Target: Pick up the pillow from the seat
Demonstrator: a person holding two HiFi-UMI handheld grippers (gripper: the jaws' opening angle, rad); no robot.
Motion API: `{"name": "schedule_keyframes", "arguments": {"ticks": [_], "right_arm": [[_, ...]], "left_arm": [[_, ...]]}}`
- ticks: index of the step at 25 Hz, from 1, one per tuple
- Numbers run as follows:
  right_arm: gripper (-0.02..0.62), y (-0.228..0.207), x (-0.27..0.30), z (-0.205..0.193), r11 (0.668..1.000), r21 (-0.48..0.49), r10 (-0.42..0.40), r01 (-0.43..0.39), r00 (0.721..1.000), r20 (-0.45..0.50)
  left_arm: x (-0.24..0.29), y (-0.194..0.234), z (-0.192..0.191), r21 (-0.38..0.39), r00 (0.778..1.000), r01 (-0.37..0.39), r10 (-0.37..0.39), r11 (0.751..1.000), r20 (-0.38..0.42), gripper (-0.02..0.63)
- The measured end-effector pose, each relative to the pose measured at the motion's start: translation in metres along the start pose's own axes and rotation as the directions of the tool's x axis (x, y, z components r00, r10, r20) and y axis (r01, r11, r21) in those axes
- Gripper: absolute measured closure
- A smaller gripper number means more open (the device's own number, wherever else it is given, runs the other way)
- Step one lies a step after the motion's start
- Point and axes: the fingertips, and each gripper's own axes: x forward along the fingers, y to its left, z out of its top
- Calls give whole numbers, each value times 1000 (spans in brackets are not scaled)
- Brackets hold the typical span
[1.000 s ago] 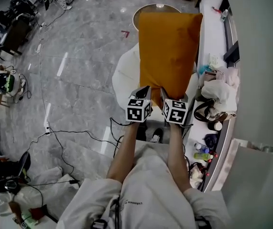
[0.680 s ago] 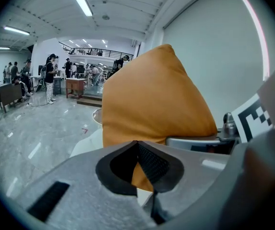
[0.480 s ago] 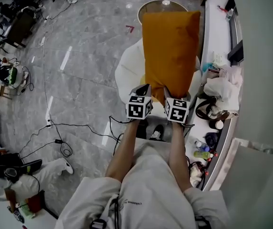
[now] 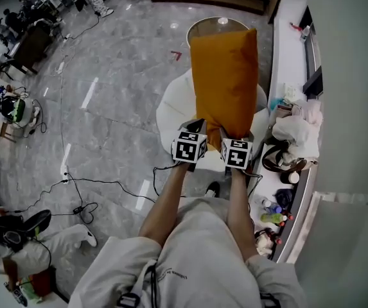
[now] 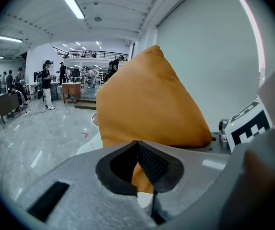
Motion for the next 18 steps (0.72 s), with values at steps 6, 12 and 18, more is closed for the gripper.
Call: {"name": "schedule_keyframes", "arguments": {"ticks": [6,12,18], "right_arm": [[284,0,-13,2,998,56,-13,11,999,37],[284,-1,-14,3,998,44,-44,43,999,29],[284,7,-16,7,998,32,-48,47,998,39]], "left_arm": [[-8,1,-1,4,1000,11,-11,1000,5,597],[-8,-1,-11,21,999,39,-38,999,-17,597],[-11,3,-9,22,999,46,-46,999,-18,597]]}}
